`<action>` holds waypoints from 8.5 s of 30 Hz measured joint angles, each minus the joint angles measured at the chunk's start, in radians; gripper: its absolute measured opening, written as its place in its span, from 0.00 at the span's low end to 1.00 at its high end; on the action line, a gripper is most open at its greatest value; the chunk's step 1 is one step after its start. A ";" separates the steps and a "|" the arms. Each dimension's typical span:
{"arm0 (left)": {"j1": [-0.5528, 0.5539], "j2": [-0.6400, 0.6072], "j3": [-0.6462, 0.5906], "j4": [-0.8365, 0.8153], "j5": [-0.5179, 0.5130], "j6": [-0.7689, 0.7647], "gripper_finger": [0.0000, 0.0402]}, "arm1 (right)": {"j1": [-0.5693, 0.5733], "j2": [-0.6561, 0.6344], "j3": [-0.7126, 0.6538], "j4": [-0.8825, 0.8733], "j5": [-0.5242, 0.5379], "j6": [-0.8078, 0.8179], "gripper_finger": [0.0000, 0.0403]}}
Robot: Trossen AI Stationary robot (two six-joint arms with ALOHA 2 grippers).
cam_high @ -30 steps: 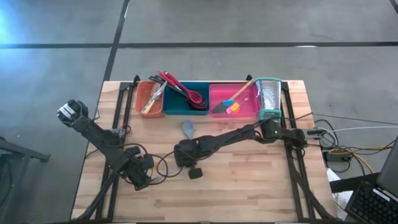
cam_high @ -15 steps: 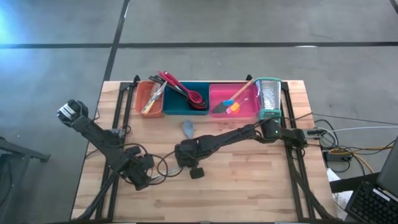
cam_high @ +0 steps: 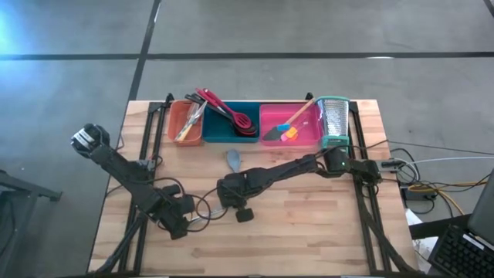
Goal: Pick & Place Kitchen Items
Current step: Put the silver knife into the orange bin
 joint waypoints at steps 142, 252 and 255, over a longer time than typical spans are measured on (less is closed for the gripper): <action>0.053 0.223 0.027 0.189 0.187 -0.111 0.59 | -0.057 -0.073 0.002 -0.040 -0.145 0.032 0.02; 0.159 0.257 -0.140 0.311 0.330 0.087 0.21 | 0.171 -0.074 0.065 -0.089 0.262 0.021 0.02; 0.173 0.256 -0.154 0.329 0.355 0.094 0.21 | 0.210 -0.074 0.050 -0.104 0.460 -0.069 0.02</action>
